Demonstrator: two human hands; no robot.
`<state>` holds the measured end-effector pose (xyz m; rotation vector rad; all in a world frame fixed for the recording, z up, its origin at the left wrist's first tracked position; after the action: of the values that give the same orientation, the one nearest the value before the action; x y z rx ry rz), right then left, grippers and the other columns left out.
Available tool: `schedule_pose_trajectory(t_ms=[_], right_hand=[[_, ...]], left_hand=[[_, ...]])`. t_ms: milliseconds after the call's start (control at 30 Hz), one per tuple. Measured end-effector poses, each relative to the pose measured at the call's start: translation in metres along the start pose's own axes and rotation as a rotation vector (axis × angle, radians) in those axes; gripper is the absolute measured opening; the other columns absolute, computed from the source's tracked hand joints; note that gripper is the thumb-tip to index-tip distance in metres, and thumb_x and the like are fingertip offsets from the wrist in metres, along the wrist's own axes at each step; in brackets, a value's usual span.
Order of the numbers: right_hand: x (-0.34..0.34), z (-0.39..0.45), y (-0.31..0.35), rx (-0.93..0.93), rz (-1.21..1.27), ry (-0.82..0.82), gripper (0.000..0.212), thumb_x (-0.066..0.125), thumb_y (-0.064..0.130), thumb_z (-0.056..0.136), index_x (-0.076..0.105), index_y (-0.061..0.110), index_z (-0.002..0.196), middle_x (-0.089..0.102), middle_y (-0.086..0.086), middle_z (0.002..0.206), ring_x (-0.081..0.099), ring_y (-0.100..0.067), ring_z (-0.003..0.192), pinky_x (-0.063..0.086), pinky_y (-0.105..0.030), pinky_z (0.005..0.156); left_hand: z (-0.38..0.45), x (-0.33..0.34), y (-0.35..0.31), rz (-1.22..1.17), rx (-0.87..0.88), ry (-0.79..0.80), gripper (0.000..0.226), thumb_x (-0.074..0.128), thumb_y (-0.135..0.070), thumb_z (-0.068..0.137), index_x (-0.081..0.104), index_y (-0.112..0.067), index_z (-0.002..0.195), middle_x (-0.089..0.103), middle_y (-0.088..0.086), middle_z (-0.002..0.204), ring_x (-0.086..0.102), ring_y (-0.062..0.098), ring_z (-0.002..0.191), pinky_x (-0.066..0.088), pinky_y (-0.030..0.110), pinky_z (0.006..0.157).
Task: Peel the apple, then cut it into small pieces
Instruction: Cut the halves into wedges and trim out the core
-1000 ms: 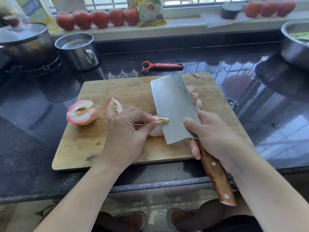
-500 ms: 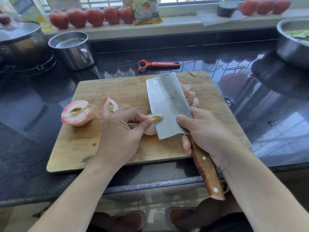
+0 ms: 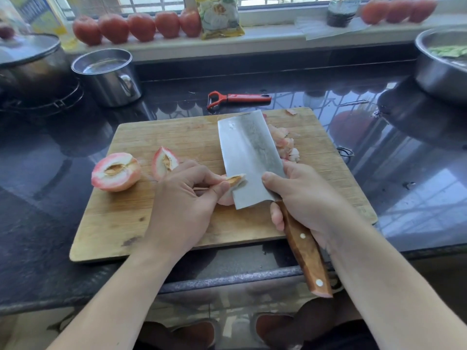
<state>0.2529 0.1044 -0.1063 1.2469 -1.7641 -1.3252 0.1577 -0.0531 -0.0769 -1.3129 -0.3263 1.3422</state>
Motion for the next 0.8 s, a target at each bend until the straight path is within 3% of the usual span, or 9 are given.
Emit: schedule_pose_trajectory(t_ms=[167,367,500,567,667,733,800], right_hand=[[-0.003,0.003,-0.003,0.018,0.007,0.024,0.02,0.048,0.024,0.105,0.066,0.026,0.114,0.062,-0.02,0.072,0.049,-0.018,0.041,0.043,-0.027,0.041],[0.0,0.011,0.001,0.004,-0.029,0.004,0.019,0.047,0.023,0.106,0.063,0.017,0.112,0.057,-0.007,0.054,0.051,-0.017,0.042,0.043,-0.026,0.041],[-0.005,0.006,-0.002,0.027,-0.006,-0.002,0.018,0.047,0.023,0.105,0.063,0.018,0.112,0.057,-0.006,0.055,0.051,-0.016,0.042,0.043,-0.027,0.042],[-0.012,0.004,-0.004,0.03,0.025,-0.022,0.018,0.049,0.023,0.105,0.063,0.016,0.113,0.058,-0.01,0.061,0.05,-0.019,0.043,0.043,-0.03,0.043],[-0.025,0.0,-0.004,-0.008,0.047,-0.059,0.017,0.049,0.022,0.105,0.064,0.016,0.112,0.068,-0.013,0.075,0.048,-0.017,0.042,0.041,-0.03,0.042],[-0.033,-0.002,-0.004,-0.044,0.087,-0.09,0.017,0.049,0.021,0.105,0.064,0.015,0.109,0.066,-0.007,0.07,0.046,-0.017,0.042,0.036,-0.031,0.044],[-0.037,-0.003,-0.004,-0.069,0.12,-0.1,0.017,0.048,0.021,0.106,0.064,0.015,0.109,0.066,0.0,0.067,0.046,-0.017,0.041,0.033,-0.032,0.048]], left_hand=[[-0.002,0.001,-0.001,-0.021,0.007,0.005,0.013,0.083,-0.004,0.083,0.079,-0.016,0.079,0.07,-0.006,0.083,0.066,0.014,0.086,0.048,0.019,0.078],[-0.001,0.0,0.003,-0.058,-0.013,0.013,0.014,0.082,-0.007,0.085,0.08,-0.018,0.076,0.072,-0.007,0.082,0.067,0.015,0.088,0.047,0.021,0.08],[-0.001,-0.002,0.002,-0.054,-0.027,-0.006,0.013,0.082,-0.008,0.085,0.079,-0.019,0.079,0.074,-0.01,0.085,0.069,0.013,0.09,0.051,0.023,0.083],[-0.002,-0.004,0.002,-0.05,-0.048,-0.018,0.012,0.08,-0.01,0.087,0.078,-0.02,0.08,0.074,-0.011,0.086,0.068,0.009,0.092,0.049,0.017,0.082],[-0.003,-0.003,-0.006,0.029,-0.033,-0.01,0.008,0.076,-0.011,0.09,0.077,-0.019,0.087,0.073,-0.011,0.089,0.066,0.004,0.093,0.046,0.009,0.079],[-0.001,0.001,-0.016,0.135,0.027,0.05,0.009,0.077,-0.015,0.09,0.076,-0.021,0.097,0.069,-0.011,0.093,0.064,0.003,0.092,0.05,0.013,0.077],[0.004,0.01,-0.024,0.311,0.052,0.212,0.026,0.077,-0.026,0.09,0.073,-0.033,0.114,0.061,-0.015,0.096,0.059,0.0,0.091,0.052,0.021,0.078]])
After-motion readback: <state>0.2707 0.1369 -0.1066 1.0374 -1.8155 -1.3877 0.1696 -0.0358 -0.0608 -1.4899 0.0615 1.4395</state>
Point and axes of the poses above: each hand's wrist, its own z-axis towards the middle knuckle, its own x-axis out of the palm, y = z × x, the point moved 9 cm from there along z, towards the middle knuckle
